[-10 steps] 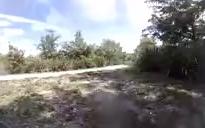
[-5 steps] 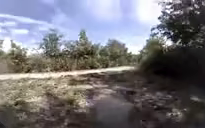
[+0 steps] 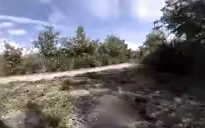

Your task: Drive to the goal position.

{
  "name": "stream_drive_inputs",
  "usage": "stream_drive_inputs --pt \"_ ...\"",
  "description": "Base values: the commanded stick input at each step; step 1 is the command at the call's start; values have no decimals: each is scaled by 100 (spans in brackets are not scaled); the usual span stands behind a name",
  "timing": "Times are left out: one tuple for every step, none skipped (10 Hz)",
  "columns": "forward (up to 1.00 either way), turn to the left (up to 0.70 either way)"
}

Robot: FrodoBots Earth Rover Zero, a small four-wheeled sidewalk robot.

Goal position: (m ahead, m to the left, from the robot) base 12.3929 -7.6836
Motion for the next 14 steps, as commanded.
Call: stream_drive_inputs --pt "85 0" --pt "85 0" --pt "85 0" --pt "85 0" --pt "85 0" --pt "85 0" --pt "85 0" --pt "85 0" --pt "85 0" --pt "85 0" --pt "85 0" --pt "85 0" --pt "85 0" --pt "85 0"
